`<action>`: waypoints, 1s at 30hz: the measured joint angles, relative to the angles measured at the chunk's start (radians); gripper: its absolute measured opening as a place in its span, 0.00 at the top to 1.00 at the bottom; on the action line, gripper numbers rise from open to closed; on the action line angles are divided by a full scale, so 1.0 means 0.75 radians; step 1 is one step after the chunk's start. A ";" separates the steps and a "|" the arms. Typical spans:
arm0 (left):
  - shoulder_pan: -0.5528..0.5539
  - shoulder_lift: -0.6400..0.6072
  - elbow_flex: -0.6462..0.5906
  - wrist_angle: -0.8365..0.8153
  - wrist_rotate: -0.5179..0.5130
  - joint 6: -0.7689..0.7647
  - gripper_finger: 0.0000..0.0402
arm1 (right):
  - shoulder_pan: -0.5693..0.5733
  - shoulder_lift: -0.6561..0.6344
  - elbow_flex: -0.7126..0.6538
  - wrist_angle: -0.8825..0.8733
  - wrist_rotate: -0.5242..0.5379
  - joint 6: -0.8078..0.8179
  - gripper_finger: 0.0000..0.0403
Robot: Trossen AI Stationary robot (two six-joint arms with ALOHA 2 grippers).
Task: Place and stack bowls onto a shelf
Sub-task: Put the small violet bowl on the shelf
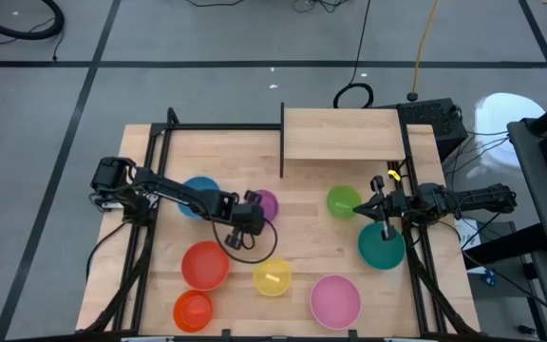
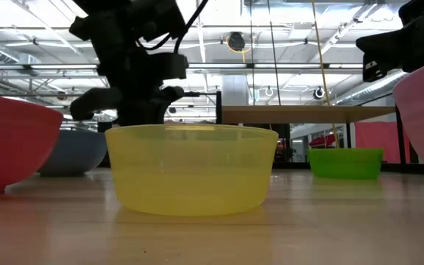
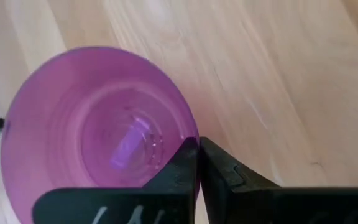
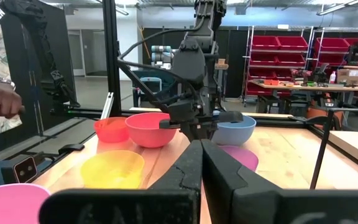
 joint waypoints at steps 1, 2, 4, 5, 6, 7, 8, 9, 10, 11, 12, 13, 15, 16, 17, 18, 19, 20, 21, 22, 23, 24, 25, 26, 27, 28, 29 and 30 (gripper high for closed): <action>0.000 0.000 0.018 -0.007 0.000 0.003 0.98 | 0.000 0.000 0.000 0.000 0.000 0.000 1.00; 0.000 0.000 0.040 -0.017 0.000 0.008 0.98 | 0.000 0.000 0.000 0.000 0.000 0.000 1.00; 0.000 0.000 0.092 -0.053 0.000 0.021 0.98 | 0.000 0.000 0.000 0.000 0.000 -0.001 1.00; 0.000 0.000 0.120 -0.076 0.000 0.033 0.98 | 0.000 0.000 0.000 0.000 0.000 -0.001 1.00; 0.001 0.000 0.149 -0.096 0.000 0.048 0.99 | 0.000 0.000 0.000 -0.001 0.000 -0.001 1.00; 0.003 0.000 0.178 -0.116 0.000 0.059 0.99 | 0.000 0.000 0.000 -0.001 0.000 -0.001 1.00; 0.004 0.000 0.211 -0.142 0.001 0.067 0.99 | 0.000 0.000 0.000 -0.001 0.000 -0.001 1.00; 0.005 0.000 0.245 -0.168 0.001 0.071 0.99 | 0.000 0.000 0.000 -0.001 -0.001 -0.001 1.00; 0.008 0.000 0.279 -0.197 0.001 0.077 0.99 | 0.000 0.000 0.000 -0.001 -0.001 -0.001 1.00; 0.011 0.000 0.318 -0.228 0.001 0.085 0.99 | 0.000 0.000 0.000 -0.002 -0.001 -0.001 1.00; 0.014 -0.001 0.353 -0.261 0.001 0.095 0.99 | 0.000 0.000 0.000 -0.002 -0.001 -0.001 1.00; 0.018 -0.001 0.388 -0.295 0.001 0.105 0.99 | 0.000 0.000 0.000 -0.002 -0.001 -0.001 1.00; 0.027 -0.001 0.455 -0.349 0.001 0.118 0.99 | 0.000 0.000 0.000 -0.005 -0.001 -0.001 1.00; 0.032 -0.001 0.487 -0.370 0.002 0.124 0.99 | 0.000 0.000 0.000 -0.007 -0.001 -0.001 1.00; 0.038 -0.001 0.517 -0.386 0.001 0.134 0.99 | 0.000 0.000 0.000 -0.010 -0.001 -0.001 1.00; 0.044 -0.002 0.546 -0.402 0.001 0.147 0.99 | 0.000 0.000 0.000 -0.011 -0.001 -0.001 1.00; 0.051 -0.002 0.575 -0.420 0.001 0.162 0.99 | 0.000 0.000 0.000 -0.011 -0.001 0.000 1.00; 0.058 -0.002 0.603 -0.439 0.001 0.175 0.99 | 0.000 0.000 0.000 -0.011 -0.001 -0.001 1.00; 0.066 -0.002 0.629 -0.451 0.001 0.189 0.99 | 0.000 0.000 0.000 -0.011 -0.001 -0.001 1.00; 0.073 -0.002 0.655 -0.458 0.001 0.202 0.99 | 0.000 0.000 0.000 -0.011 -0.001 -0.001 1.00; 0.081 -0.002 0.678 -0.461 0.001 0.214 0.99 | 0.000 0.000 0.000 -0.011 -0.001 -0.001 1.00; 0.090 -0.002 0.701 -0.461 0.001 0.229 0.99 | 0.000 0.000 0.000 -0.011 -0.001 -0.001 1.00; 0.099 -0.002 0.724 -0.462 0.001 0.243 0.99 | 0.000 0.000 0.000 -0.011 -0.001 -0.001 1.00; 0.108 -0.002 0.748 -0.468 0.001 0.262 0.98 | 0.000 0.000 0.000 -0.011 -0.001 -0.001 1.00; 0.118 -0.002 0.773 -0.476 0.001 0.278 0.98 | 0.000 0.000 0.000 -0.011 -0.001 -0.001 1.00; 0.128 -0.002 0.798 -0.481 0.001 0.297 0.99 | 0.000 0.000 0.000 -0.011 -0.001 -0.001 1.00; 0.139 -0.002 0.822 -0.480 0.001 0.317 0.99 | 0.000 0.000 0.000 -0.011 -0.001 -0.001 1.00; 0.152 -0.002 0.845 -0.479 0.001 0.338 0.99 | 0.000 0.000 0.000 -0.011 -0.001 -0.001 1.00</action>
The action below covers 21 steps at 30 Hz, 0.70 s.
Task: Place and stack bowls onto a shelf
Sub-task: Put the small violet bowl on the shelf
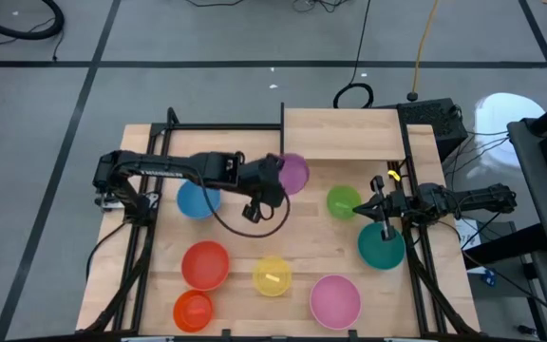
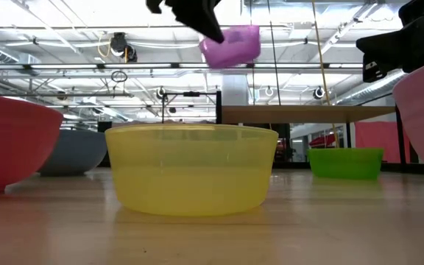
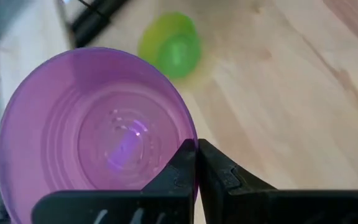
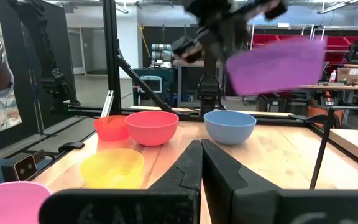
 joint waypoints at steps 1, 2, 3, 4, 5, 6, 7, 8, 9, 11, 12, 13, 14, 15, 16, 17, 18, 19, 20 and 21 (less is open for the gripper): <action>0.013 0.000 0.023 0.000 0.001 0.017 0.99 | 0.000 0.000 0.000 0.000 0.000 0.000 1.00; 0.028 0.000 0.045 0.000 0.001 0.032 0.99 | 0.000 0.000 0.000 0.000 0.000 0.000 1.00; 0.043 0.000 0.067 0.000 0.000 0.045 0.99 | 0.000 0.000 0.000 0.000 0.000 -0.002 1.00; 0.060 0.000 0.090 -0.001 0.000 0.059 0.99 | 0.001 0.000 0.000 0.000 0.000 -0.003 1.00; 0.077 0.000 0.113 0.000 0.000 0.073 0.99 | 0.000 0.000 0.000 0.000 0.000 -0.004 1.00; 0.094 0.000 0.135 0.001 0.000 0.085 0.99 | 0.000 0.000 0.000 0.000 0.000 -0.004 1.00; 0.112 0.000 0.156 0.002 0.001 0.099 0.99 | 0.001 0.000 0.000 0.001 0.000 -0.004 1.00; 0.131 0.000 0.176 0.007 0.003 0.112 0.99 | 0.000 0.000 0.000 0.000 0.000 -0.007 1.00; 0.150 0.000 0.194 0.013 0.006 0.127 0.99 | 0.000 0.000 0.000 0.001 0.000 -0.010 1.00; 0.185 0.000 0.227 0.023 0.020 0.149 0.99 | 0.000 0.000 0.000 0.001 0.000 -0.010 1.00; 0.201 0.000 0.241 0.028 0.027 0.155 0.99 | 0.000 0.000 0.000 0.001 0.000 -0.012 1.00; 0.216 0.000 0.255 0.034 0.037 0.162 0.98 | 0.001 0.000 0.000 0.001 0.000 -0.014 1.00; 0.231 0.000 0.269 0.039 0.047 0.169 0.98 | 0.000 0.000 0.000 0.001 0.000 -0.015 1.00; 0.245 0.000 0.282 0.042 0.059 0.174 0.98 | 0.000 0.001 0.000 0.001 0.000 -0.015 1.00; 0.259 0.000 0.298 0.041 0.073 0.178 0.98 | 0.000 0.000 0.000 0.001 0.000 -0.020 1.00; 0.272 0.002 0.313 0.042 0.080 0.179 0.98 | 0.000 0.000 0.000 0.001 0.000 -0.023 1.00; 0.283 0.014 0.336 0.045 0.083 0.178 0.98 | 0.001 0.000 0.000 0.001 0.001 -0.027 1.00; 0.294 0.029 0.365 0.051 0.084 0.173 0.98 | 0.000 0.000 0.000 0.001 0.001 -0.033 1.00; 0.306 0.043 0.391 0.047 0.085 0.165 0.99 | 0.000 0.001 0.000 0.001 0.001 -0.035 1.00; 0.318 0.065 0.422 0.031 0.093 0.156 0.99 | 0.000 0.000 0.000 0.001 0.001 -0.036 1.00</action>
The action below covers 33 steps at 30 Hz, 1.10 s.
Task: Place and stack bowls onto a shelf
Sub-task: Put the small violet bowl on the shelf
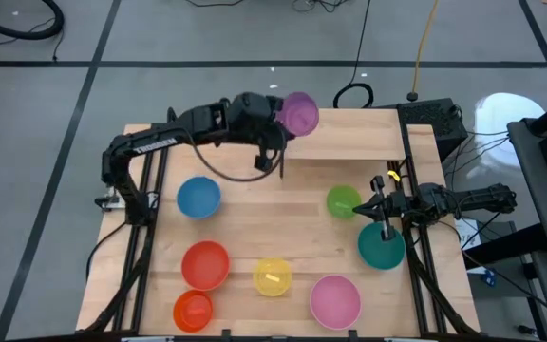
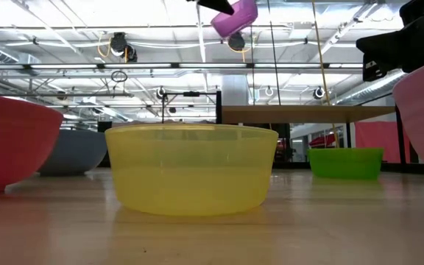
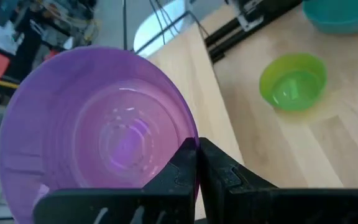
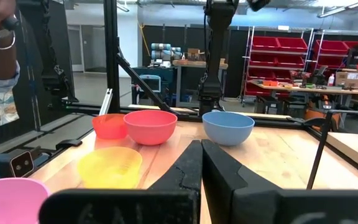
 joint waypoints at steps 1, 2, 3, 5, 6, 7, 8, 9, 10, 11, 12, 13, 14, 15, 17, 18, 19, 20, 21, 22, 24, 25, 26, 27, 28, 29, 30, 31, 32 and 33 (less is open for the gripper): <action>0.010 0.027 0.035 -0.002 0.021 -0.003 0.99 | 0.000 0.000 0.000 0.000 0.001 0.000 1.00; 0.019 0.055 0.071 0.006 0.041 -0.003 0.99 | 0.000 0.000 0.000 0.000 0.001 0.000 1.00; 0.027 0.081 0.102 0.004 0.055 -0.004 0.99 | 0.000 0.000 0.000 0.001 0.001 0.000 1.00; 0.040 0.136 0.167 -0.025 0.060 -0.013 0.98 | 0.000 0.000 0.000 0.004 0.003 0.003 1.00; 0.046 0.162 0.195 -0.040 0.061 -0.012 0.98 | 0.000 0.000 0.000 0.005 0.002 0.005 1.00; 0.054 0.186 0.220 -0.062 0.062 -0.011 0.98 | 0.000 0.000 0.000 0.004 0.002 0.005 1.00; 0.062 0.206 0.238 -0.081 0.063 -0.012 0.99 | 0.000 0.000 0.000 0.005 0.002 0.006 1.00; 0.072 0.225 0.247 -0.084 0.063 -0.013 0.99 | 0.000 0.000 0.000 0.005 0.001 0.011 1.00; 0.081 0.240 0.251 -0.079 0.063 -0.014 0.99 | 0.000 0.000 0.000 0.004 0.001 0.016 1.00; 0.091 0.253 0.253 -0.079 0.065 -0.014 0.99 | 0.000 0.000 0.000 0.004 0.001 0.020 1.00; 0.101 0.267 0.253 -0.081 0.069 -0.015 0.99 | 0.000 0.000 0.000 0.005 0.001 0.023 1.00; 0.111 0.279 0.253 -0.082 0.075 -0.020 0.98 | 0.000 0.000 0.000 0.004 0.000 0.025 1.00; 0.121 0.292 0.253 -0.082 0.082 -0.029 0.98 | 0.000 0.000 0.000 0.004 0.000 0.026 1.00; 0.132 0.303 0.253 -0.082 0.090 -0.037 0.97 | 0.000 0.000 0.000 0.004 0.000 0.026 1.00; 0.151 0.329 0.253 -0.079 0.111 -0.050 0.97 | 0.000 0.000 0.000 0.004 0.000 0.026 1.00; 0.160 0.341 0.253 -0.072 0.121 -0.052 0.97 | 0.000 0.000 0.000 0.004 0.000 0.026 1.00; 0.169 0.352 0.253 -0.070 0.125 -0.053 0.98 | 0.000 0.000 0.000 0.004 0.000 0.026 1.00; 0.175 0.365 0.253 -0.071 0.126 -0.053 0.98 | 0.000 0.000 0.000 0.004 0.000 0.026 1.00; 0.180 0.380 0.253 -0.065 0.123 -0.053 0.98 | 0.000 0.000 0.000 0.004 0.000 0.025 1.00; 0.185 0.394 0.253 -0.064 0.121 -0.053 0.98 | 0.000 0.000 0.000 0.004 0.000 0.025 1.00; 0.192 0.415 0.253 -0.071 0.120 -0.059 0.98 | 0.000 0.000 0.000 0.002 0.000 0.025 1.00; 0.194 0.425 0.253 -0.071 0.121 -0.067 0.97 | 0.000 0.000 0.000 0.001 0.000 0.025 1.00; 0.195 0.432 0.253 -0.071 0.120 -0.077 0.95 | 0.000 0.000 0.000 0.000 0.000 0.025 1.00; 0.195 0.435 0.253 -0.074 0.120 -0.087 0.94 | 0.000 0.000 0.000 0.000 -0.001 0.025 1.00; 0.195 0.436 0.251 -0.079 0.120 -0.095 0.94 | 0.000 0.000 0.000 0.000 -0.001 0.025 1.00; 0.195 0.436 0.241 -0.077 0.120 -0.099 0.93 | 0.000 0.000 0.000 0.000 -0.001 0.025 1.00; 0.195 0.434 0.231 -0.076 0.120 -0.099 0.93 | 0.000 0.000 0.000 0.000 -0.001 0.025 1.00; 0.193 0.433 0.224 -0.078 0.120 -0.099 0.93 | 0.000 0.000 0.000 0.000 -0.001 0.025 1.00; 0.193 0.433 0.217 -0.085 0.120 -0.102 0.93 | 0.000 0.000 0.000 0.000 -0.001 0.025 1.00; 0.193 0.434 0.214 -0.103 0.120 -0.109 0.93 | 0.000 0.000 0.000 0.000 -0.001 0.025 1.00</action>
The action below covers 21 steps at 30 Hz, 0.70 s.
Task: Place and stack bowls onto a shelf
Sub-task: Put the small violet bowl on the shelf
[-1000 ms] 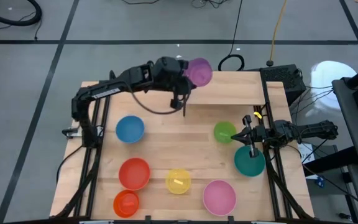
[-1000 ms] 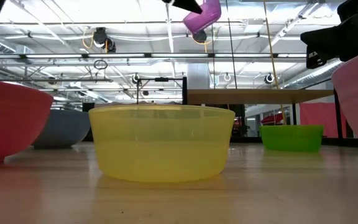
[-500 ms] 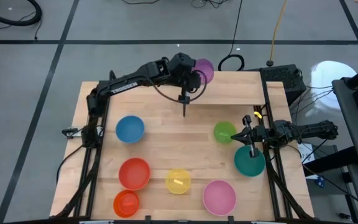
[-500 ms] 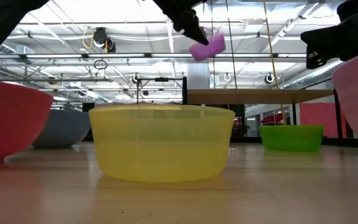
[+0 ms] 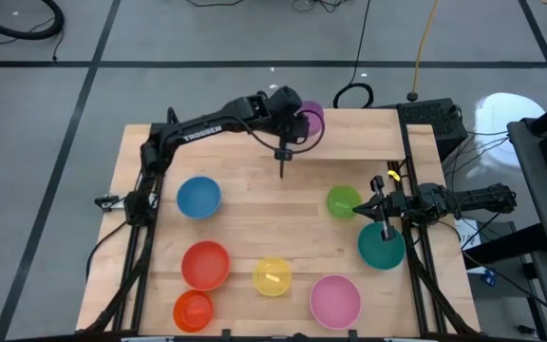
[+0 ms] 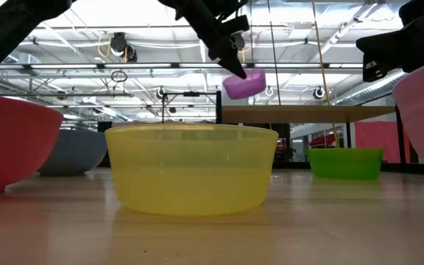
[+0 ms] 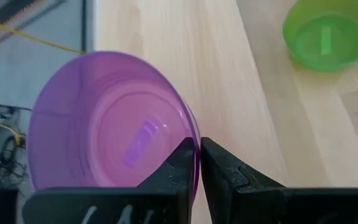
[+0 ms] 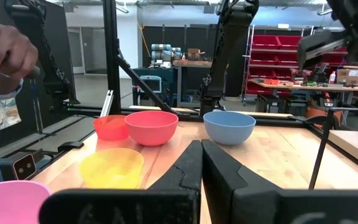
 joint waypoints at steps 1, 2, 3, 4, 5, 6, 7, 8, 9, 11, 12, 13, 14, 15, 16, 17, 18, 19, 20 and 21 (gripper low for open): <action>0.001 0.001 -0.001 -0.014 0.000 -0.006 0.93 | 0.000 0.000 0.000 0.000 0.000 0.000 1.00; 0.002 0.001 -0.001 -0.020 0.000 -0.010 0.93 | 0.000 0.000 0.000 0.000 0.000 0.000 1.00; 0.002 0.001 -0.001 -0.020 0.000 -0.015 0.93 | 0.000 0.000 0.000 0.000 0.000 0.000 1.00; 0.004 0.001 -0.001 -0.021 0.000 -0.020 0.93 | 0.000 0.000 0.000 0.000 0.000 0.000 1.00; 0.004 0.003 -0.001 -0.022 0.000 -0.022 0.93 | 0.000 0.000 0.000 0.000 0.000 0.000 1.00; 0.004 0.007 -0.001 -0.022 0.000 -0.023 0.93 | 0.000 0.000 0.000 0.000 0.000 0.000 1.00; 0.004 0.010 -0.001 -0.027 -0.001 -0.025 0.93 | 0.000 0.000 0.000 0.000 0.000 0.000 1.00; 0.003 0.012 -0.001 -0.037 0.000 -0.026 0.92 | 0.000 0.000 0.000 0.000 0.000 0.000 1.00; 0.003 0.014 -0.002 -0.044 0.000 -0.026 0.92 | 0.000 0.000 0.000 0.000 0.000 0.000 1.00; 0.000 0.021 -0.001 -0.036 0.001 -0.032 0.91 | 0.000 0.000 0.000 0.001 0.000 0.001 1.00; 0.000 0.024 -0.001 -0.036 0.001 -0.039 0.90 | 0.000 0.000 0.000 0.001 0.000 0.000 1.00; 0.000 0.026 -0.001 -0.037 0.001 -0.045 0.88 | 0.000 0.000 0.000 0.001 0.000 0.000 1.00; 0.000 0.036 -0.001 -0.032 0.000 -0.047 0.87 | 0.000 0.000 0.000 0.001 0.000 0.000 1.00; -0.003 0.041 -0.001 -0.025 -0.001 -0.049 0.85 | 0.000 0.000 0.000 0.001 0.000 0.001 1.00; -0.004 0.045 -0.001 -0.025 -0.002 -0.054 0.83 | 0.000 0.000 0.000 0.001 -0.001 0.001 1.00; -0.005 0.048 -0.001 -0.032 -0.002 -0.059 0.82 | 0.000 0.000 0.000 0.001 0.000 0.001 1.00; -0.006 0.048 -0.002 -0.035 -0.002 -0.064 0.80 | 0.000 0.000 0.000 0.001 0.000 0.001 1.00; -0.007 0.048 -0.002 -0.034 -0.002 -0.070 0.78 | 0.000 0.000 0.000 0.001 -0.001 0.001 1.00; -0.007 0.046 -0.002 -0.036 -0.001 -0.072 0.76 | 0.000 0.000 0.000 0.001 -0.001 0.001 1.00; -0.007 0.046 -0.001 -0.039 -0.001 -0.076 0.74 | 0.000 0.000 0.000 0.002 -0.001 0.001 1.00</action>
